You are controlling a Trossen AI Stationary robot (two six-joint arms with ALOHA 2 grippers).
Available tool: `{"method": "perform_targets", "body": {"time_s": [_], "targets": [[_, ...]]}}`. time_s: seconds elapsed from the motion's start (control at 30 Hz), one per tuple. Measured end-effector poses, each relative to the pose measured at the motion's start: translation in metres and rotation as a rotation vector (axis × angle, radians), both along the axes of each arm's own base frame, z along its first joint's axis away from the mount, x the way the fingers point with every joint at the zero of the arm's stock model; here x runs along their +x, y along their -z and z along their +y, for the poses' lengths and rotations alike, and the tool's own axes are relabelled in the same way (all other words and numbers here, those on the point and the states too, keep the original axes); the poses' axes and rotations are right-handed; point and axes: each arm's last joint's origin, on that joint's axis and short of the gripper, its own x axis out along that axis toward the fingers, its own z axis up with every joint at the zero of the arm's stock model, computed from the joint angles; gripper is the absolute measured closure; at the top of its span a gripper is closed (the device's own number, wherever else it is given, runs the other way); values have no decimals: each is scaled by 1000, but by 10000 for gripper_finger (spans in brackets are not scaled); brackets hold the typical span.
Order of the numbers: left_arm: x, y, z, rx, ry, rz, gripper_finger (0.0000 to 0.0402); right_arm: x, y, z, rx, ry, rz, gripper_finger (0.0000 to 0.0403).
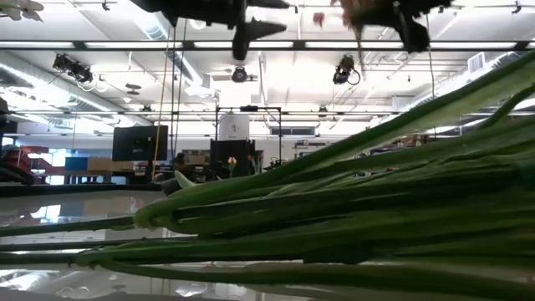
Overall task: Sort flowers into vase by color
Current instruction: Put the right red flowers into the red vase
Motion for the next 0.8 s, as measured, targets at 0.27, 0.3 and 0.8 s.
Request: {"method": "perform_targets", "body": {"time_s": [0.27,0.3,0.8], "targets": [[11,-6,-15,95,61,-107,160,28,-5,1,-131,-113,-114,386],[13,-3,-16,97,68,-93,155,32,-5,1,-135,-128,-131,386],[31,11,-32,66,128,-93,176,30,-17,13,-212,-233,-229,386]]}}
